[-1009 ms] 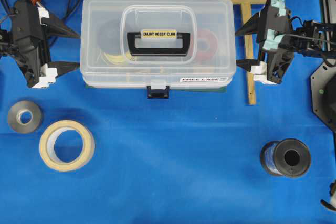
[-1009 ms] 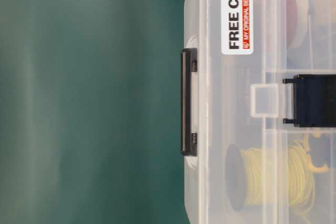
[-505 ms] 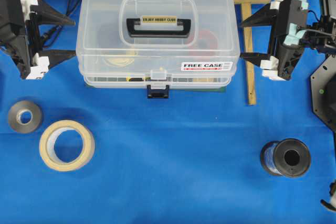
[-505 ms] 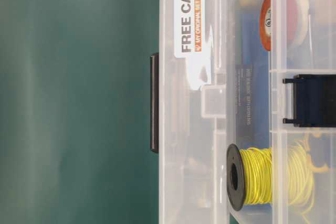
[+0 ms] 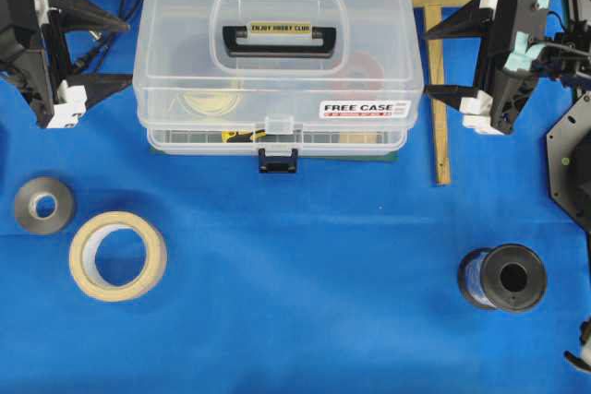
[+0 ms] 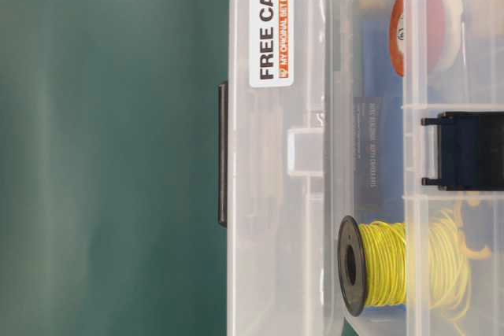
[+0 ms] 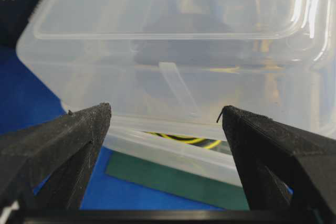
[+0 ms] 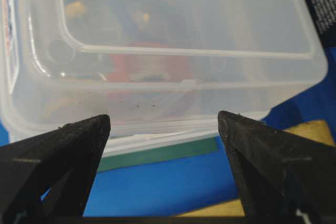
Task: Open the tool box with both arms.
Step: 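Lift the clear lid upward and back with both grippers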
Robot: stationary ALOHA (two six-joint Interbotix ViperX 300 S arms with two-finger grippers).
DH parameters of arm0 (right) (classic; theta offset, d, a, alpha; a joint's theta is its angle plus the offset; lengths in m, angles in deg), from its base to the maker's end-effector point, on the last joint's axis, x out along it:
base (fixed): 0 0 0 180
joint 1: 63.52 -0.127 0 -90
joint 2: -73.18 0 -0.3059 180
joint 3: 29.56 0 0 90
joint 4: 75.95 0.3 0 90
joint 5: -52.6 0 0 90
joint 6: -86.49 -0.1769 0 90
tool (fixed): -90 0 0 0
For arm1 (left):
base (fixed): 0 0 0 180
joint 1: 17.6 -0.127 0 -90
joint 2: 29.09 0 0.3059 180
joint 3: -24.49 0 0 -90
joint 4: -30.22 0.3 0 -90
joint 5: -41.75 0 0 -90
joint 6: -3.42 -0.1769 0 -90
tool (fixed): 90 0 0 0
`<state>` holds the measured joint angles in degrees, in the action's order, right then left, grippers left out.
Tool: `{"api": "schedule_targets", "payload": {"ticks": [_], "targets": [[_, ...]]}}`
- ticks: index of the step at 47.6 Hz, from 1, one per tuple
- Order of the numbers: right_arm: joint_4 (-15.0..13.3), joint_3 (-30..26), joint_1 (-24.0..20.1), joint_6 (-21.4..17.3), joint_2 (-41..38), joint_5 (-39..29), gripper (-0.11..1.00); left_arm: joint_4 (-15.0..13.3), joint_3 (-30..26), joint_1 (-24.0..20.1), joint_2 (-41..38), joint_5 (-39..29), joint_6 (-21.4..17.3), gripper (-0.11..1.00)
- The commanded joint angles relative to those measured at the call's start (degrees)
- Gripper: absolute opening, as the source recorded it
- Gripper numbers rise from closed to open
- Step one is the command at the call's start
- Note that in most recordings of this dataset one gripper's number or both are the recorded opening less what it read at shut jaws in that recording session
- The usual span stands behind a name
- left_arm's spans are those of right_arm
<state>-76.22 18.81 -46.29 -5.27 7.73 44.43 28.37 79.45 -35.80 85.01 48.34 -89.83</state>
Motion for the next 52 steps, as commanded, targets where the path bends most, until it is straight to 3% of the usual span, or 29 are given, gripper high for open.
{"api": "schedule_targets", "payload": {"ticks": [1, 15, 30, 52], "targets": [[0.18, -4.22, 0.44, -0.35, 0.26, 1.23, 0.84, -0.09, -4.22, -0.53, 0.18, 1.05, 0.18, 0.91], [0.18, -5.36, 3.69, -0.35, 1.58, 1.23, 0.84, -0.09, -5.45, -3.34, 0.18, 1.41, -0.09, 0.91], [-0.18, -5.98, 7.29, -0.35, 2.37, 1.85, 0.84, -0.09, -6.86, -6.15, 0.18, 1.41, -5.36, 0.91], [-0.26, -6.15, 13.71, -0.26, 2.11, 5.27, 0.84, -0.09, -7.03, -13.1, -0.26, 1.85, -6.24, 0.91]]}}
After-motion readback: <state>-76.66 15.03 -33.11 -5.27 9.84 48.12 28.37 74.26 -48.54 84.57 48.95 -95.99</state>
